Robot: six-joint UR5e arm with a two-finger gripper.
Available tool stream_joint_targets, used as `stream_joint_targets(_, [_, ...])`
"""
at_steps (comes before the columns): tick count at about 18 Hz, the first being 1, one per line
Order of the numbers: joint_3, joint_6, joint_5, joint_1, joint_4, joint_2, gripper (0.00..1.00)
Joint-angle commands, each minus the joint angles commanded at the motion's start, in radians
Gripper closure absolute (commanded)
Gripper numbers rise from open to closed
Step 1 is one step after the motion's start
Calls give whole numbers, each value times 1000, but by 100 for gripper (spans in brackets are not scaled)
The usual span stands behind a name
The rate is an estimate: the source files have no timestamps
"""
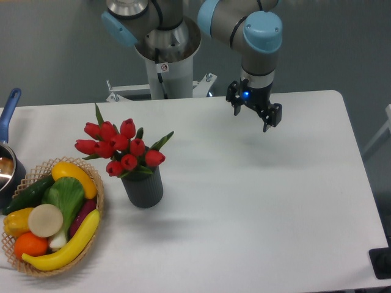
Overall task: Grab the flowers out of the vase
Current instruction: 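Open the gripper and move it toward the red tulips in the vase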
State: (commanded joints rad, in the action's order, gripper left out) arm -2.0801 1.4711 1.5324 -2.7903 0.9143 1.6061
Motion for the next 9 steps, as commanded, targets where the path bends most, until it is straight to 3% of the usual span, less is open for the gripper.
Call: stream_joint_targets(9, [-6, 5, -24, -2, 2, 0, 0])
